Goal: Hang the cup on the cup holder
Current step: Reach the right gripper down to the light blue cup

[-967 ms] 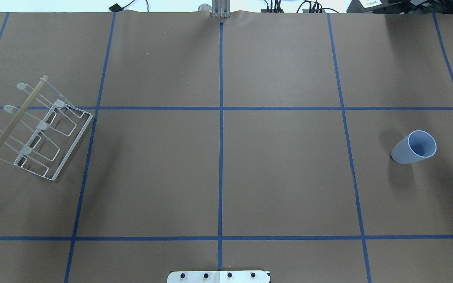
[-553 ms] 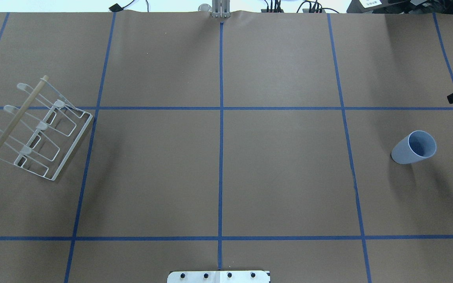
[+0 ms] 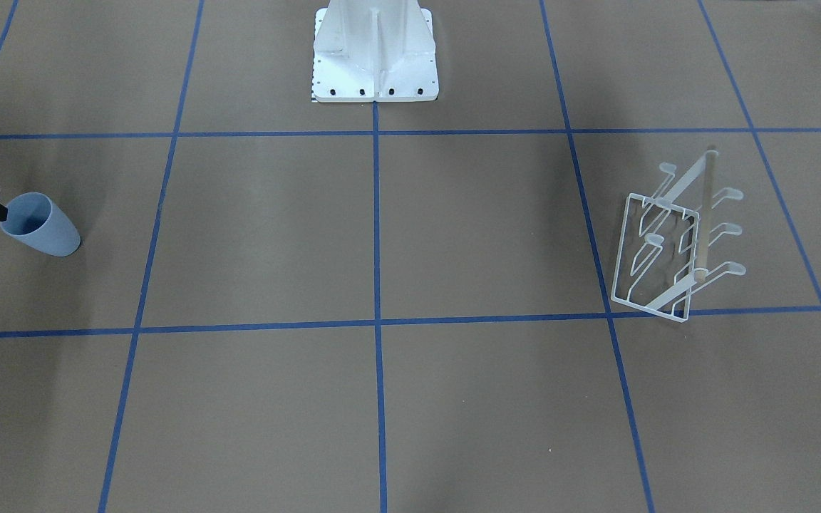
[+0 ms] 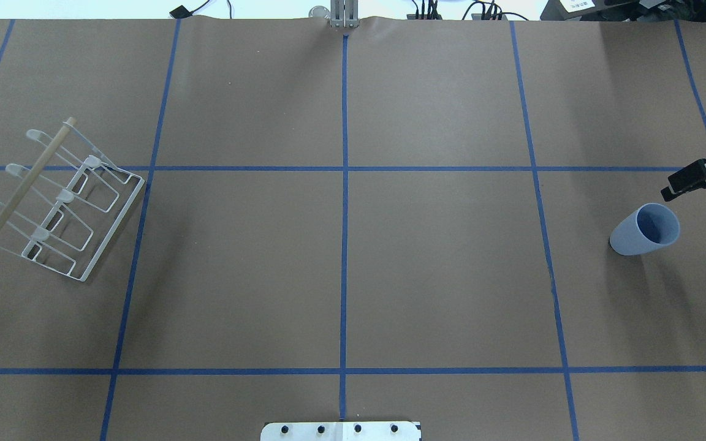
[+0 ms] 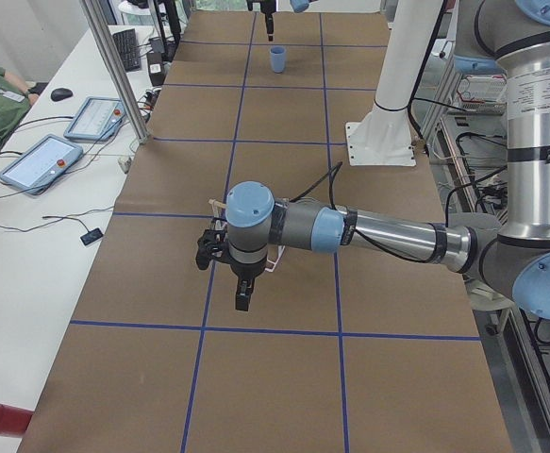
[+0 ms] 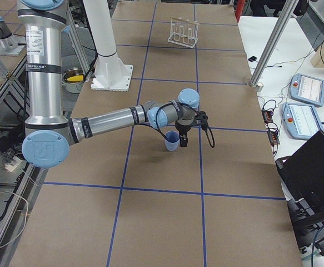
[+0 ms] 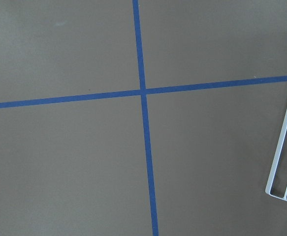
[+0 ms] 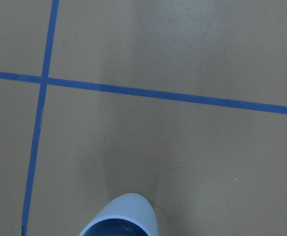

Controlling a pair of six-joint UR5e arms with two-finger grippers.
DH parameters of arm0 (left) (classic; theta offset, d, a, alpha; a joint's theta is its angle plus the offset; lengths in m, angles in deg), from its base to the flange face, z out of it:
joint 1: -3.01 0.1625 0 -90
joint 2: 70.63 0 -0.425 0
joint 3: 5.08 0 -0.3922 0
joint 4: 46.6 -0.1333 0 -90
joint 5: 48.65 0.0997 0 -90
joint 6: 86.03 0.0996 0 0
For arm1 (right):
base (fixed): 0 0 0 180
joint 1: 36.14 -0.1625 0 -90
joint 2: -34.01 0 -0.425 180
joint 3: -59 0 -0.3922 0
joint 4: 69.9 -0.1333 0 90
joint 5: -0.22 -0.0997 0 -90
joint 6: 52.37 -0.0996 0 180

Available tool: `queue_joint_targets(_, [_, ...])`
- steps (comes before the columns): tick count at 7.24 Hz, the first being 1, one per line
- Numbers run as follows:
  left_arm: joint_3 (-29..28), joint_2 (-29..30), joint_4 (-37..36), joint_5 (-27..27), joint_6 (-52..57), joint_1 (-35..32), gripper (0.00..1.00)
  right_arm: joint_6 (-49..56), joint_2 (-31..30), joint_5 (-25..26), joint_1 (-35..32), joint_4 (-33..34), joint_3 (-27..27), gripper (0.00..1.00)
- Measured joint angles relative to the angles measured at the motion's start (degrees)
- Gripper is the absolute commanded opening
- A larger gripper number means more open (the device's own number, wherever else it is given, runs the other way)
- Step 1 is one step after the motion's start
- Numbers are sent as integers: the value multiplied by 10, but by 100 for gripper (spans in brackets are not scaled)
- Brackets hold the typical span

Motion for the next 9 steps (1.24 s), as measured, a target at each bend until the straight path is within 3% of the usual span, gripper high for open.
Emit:
queue_joint_targets(6, [0,2,-1,0,0,0,98,4,-2,-4,29,1,28,100])
queue_joint_targets(7, [0,2,-1,0,0,0,98,5,-3,-4,33,1,31,91])
queue_joint_targets(9, [-1,3,-1,0,0,0,98,3,-4,-4,41,0,35,38])
